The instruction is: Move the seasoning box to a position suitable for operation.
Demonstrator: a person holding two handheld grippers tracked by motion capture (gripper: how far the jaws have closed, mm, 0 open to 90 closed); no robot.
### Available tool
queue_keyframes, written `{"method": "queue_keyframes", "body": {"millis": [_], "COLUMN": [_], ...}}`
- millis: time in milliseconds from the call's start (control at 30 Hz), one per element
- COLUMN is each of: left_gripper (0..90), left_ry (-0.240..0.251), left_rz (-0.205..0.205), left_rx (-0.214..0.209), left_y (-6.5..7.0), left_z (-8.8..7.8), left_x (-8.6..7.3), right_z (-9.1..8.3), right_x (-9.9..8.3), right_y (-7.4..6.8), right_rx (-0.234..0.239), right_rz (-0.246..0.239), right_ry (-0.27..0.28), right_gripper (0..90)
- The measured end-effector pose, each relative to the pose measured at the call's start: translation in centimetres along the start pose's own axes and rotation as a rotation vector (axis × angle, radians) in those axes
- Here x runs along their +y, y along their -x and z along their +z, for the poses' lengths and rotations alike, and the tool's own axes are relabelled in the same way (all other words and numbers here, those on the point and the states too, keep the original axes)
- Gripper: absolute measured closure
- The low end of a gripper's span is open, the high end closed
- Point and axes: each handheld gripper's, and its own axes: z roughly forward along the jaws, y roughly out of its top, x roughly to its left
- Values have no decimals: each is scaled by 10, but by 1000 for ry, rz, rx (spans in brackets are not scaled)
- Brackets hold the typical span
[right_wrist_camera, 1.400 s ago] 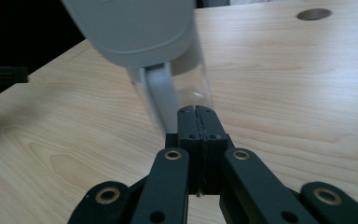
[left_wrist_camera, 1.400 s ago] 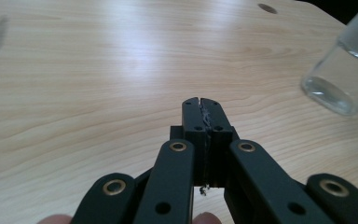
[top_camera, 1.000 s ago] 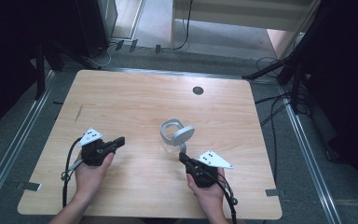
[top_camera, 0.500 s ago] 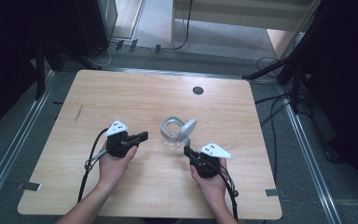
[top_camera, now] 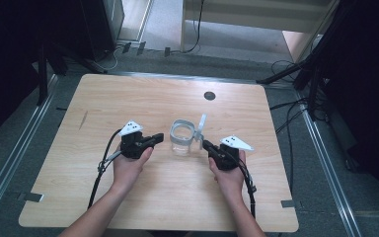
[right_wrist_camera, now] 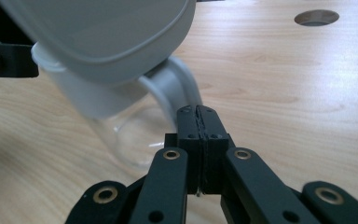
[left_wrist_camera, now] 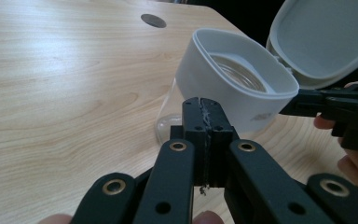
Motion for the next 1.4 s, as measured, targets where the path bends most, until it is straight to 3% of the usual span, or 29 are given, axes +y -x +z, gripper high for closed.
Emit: {"method": "queue_keyframes", "body": {"millis": [100, 133, 200, 333, 467, 533, 767, 1000, 1167, 1233, 1400], "left_gripper": [900, 900, 900, 900, 900, 900, 900, 900, 900, 900, 900], "left_ry": [3, 8, 7, 9, 8, 2, -13, -6, 11, 20, 31], "left_rz": [2, -4, -4, -3, -18, -4, 6, -1, -11, -21, -37], "left_rx": [6, 7, 8, 12, 2, -5, -13, -15, 12, 28, 38], "left_y": [-1, -1, -2, -5, -3, 0, 1, -1, -6, -9, -20], "left_z": [2, 2, 2, 4, 7, 8, 12, 13, 15, 17, 28], "left_x": [2, 3, 4, 4, 4, 4, 3, 5, 9, 12, 21], "right_z": [4, 0, -2, -13, -11, -6, 6, 24, 38, 35, 24], "right_x": [5, 8, 8, 2, 2, 3, 6, 24, 31, 28, 18], "right_y": [2, 3, 3, -9, -14, -13, -1, 3, 6, 2, -17], "right_rx": [-8, -14, -7, 36, 58, 44, 19, 10, -6, -21, -55], "right_rz": [11, 48, 51, -27, -48, -53, 3, 16, 66, 85, 52], "right_ry": [8, 31, 34, 22, 4, -2, 6, 18, 25, 37, 47], "right_gripper": [900, 900, 900, 900, 900, 900, 900, 900, 900, 900, 900]}}
